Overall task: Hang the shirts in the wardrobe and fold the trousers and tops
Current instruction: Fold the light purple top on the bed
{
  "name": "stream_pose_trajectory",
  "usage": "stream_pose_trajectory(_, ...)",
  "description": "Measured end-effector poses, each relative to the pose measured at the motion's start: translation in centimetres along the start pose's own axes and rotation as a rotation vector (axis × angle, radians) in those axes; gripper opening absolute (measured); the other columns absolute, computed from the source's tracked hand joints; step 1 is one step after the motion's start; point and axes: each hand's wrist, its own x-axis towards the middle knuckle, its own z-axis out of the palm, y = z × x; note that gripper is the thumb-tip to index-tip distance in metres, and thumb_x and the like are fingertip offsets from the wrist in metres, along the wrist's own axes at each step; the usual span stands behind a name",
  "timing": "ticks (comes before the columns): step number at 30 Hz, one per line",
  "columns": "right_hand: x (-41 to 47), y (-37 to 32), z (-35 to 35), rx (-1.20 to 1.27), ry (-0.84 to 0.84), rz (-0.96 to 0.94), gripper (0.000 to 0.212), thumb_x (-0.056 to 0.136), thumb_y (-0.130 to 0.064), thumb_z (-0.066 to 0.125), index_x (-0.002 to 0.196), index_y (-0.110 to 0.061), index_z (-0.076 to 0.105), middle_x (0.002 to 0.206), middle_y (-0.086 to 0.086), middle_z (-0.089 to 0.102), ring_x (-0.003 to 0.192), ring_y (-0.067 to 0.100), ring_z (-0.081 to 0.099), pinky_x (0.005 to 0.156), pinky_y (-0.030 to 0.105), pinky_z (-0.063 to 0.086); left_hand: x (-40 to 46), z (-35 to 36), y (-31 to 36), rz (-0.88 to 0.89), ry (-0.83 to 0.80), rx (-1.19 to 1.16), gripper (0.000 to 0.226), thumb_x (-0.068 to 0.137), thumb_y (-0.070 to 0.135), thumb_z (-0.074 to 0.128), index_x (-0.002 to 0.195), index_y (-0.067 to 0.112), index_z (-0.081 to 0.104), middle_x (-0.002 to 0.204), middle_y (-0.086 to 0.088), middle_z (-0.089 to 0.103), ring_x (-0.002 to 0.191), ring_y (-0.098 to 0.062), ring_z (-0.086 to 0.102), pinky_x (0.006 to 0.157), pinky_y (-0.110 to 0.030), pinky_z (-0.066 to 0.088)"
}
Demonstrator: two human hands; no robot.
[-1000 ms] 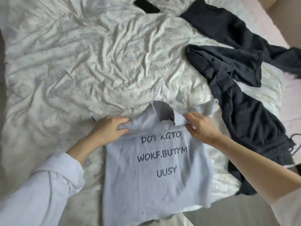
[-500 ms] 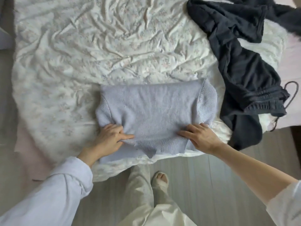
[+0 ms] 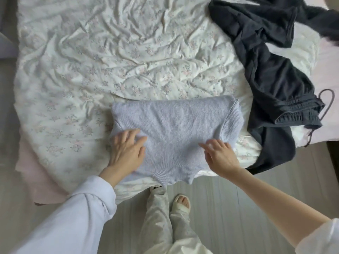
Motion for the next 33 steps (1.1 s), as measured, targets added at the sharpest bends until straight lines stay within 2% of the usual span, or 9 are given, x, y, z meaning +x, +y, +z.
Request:
stream_pose_trajectory(3,4.3,-0.9,-2.7,-0.067,0.209,0.014,0.048,0.082,-0.013,0.062,0.129,-0.012,0.054,0.126,0.021,0.055,0.118,0.04,0.051,0.095,0.058,0.04,3.7,-0.9,-0.5,-0.073,-0.002,0.065,0.052,0.084,0.031,0.06,0.134,0.018,0.05,0.144,-0.017,0.04,0.132,-0.039,0.036,0.104,-0.064,0.022)
stream_pose_trajectory(7,9.9,-3.0,-2.1,-0.126,0.204,0.003,0.051,0.09,-0.031,0.036,0.14,-0.021,0.04,0.144,0.018,0.038,0.133,0.04,0.034,0.102,0.068,0.018,7.8,1.0,1.2,-0.054,0.045,0.048,0.053,0.087,0.039,0.05,0.138,0.023,0.045,0.148,-0.012,0.035,0.136,-0.039,0.03,0.104,-0.068,0.017)
stream_pose_trajectory(12,14.0,-0.4,2.3,-0.218,0.179,0.066,0.053,0.092,-0.045,0.026,0.142,-0.032,0.032,0.145,0.009,0.04,0.136,0.035,0.033,0.113,0.054,0.009,11.3,5.4,-1.9,-0.208,0.059,0.043,0.059,0.087,0.049,0.029,0.136,0.024,0.047,0.145,-0.011,0.041,0.136,-0.033,0.033,0.112,-0.051,0.009)
stream_pose_trajectory(15,13.5,3.0,2.1,-0.264,0.212,0.11,0.055,0.091,-0.048,0.026,0.142,-0.027,0.034,0.144,0.011,0.042,0.135,0.035,0.034,0.113,0.049,0.009,12.1,5.8,-5.5,-0.202,0.065,0.099,0.061,0.087,0.051,0.026,0.137,0.022,0.046,0.143,-0.009,0.044,0.133,-0.03,0.038,0.109,-0.056,0.011)
stream_pose_trajectory(18,12.1,5.6,0.5,-0.256,0.092,0.258,0.065,0.087,-0.06,0.017,0.145,-0.031,0.027,0.15,0.003,0.033,0.14,0.03,0.023,0.113,0.05,0.002,12.1,4.7,-7.2,-0.132,0.037,0.063,0.069,0.083,0.057,0.026,0.131,0.015,0.054,0.135,-0.011,0.052,0.125,-0.03,0.047,0.104,-0.06,0.023)
stream_pose_trajectory(22,12.4,8.5,-2.9,-0.069,-0.146,0.337,0.079,0.078,-0.073,0.028,0.146,-0.037,0.014,0.151,-0.008,0.022,0.137,0.015,0.013,0.107,0.047,0.021,13.2,2.2,-8.6,-0.117,-0.191,0.065,0.081,0.074,0.077,0.037,0.122,0.014,0.053,0.121,-0.009,0.057,0.113,-0.027,0.051,0.101,-0.045,0.03)
stream_pose_trajectory(29,15.7,9.1,-6.7,0.188,-0.529,0.466,0.08,0.072,-0.043,0.072,0.14,-0.03,0.03,0.139,0.0,0.035,0.131,0.025,0.027,0.108,0.047,0.027,15.9,-0.4,-10.1,-0.183,-0.644,-0.211,0.071,0.07,0.062,0.066,0.127,0.021,0.052,0.13,-0.001,0.056,0.114,-0.02,0.054,0.082,-0.025,0.04)
stream_pose_trajectory(31,15.7,9.4,-7.1,0.113,-0.601,0.47,0.056,0.071,-0.038,0.073,0.118,-0.02,0.048,0.119,0.001,0.048,0.107,0.02,0.046,0.089,0.033,0.041,15.8,-0.5,-10.7,-0.218,-0.703,-0.321,0.075,0.076,0.053,0.068,0.135,0.013,0.044,0.138,-0.004,0.049,0.122,-0.019,0.049,0.088,-0.023,0.038)
stream_pose_trajectory(33,15.3,9.3,-7.7,0.142,-0.621,0.491,0.032,0.07,-0.034,0.074,0.083,-0.018,0.05,0.092,-0.003,0.052,0.077,0.012,0.049,0.063,0.023,0.038,15.6,-0.8,-10.9,-0.281,-0.721,-0.435,0.081,0.08,0.048,0.066,0.142,0.008,0.033,0.148,-0.008,0.037,0.132,-0.021,0.039,0.101,-0.024,0.032)
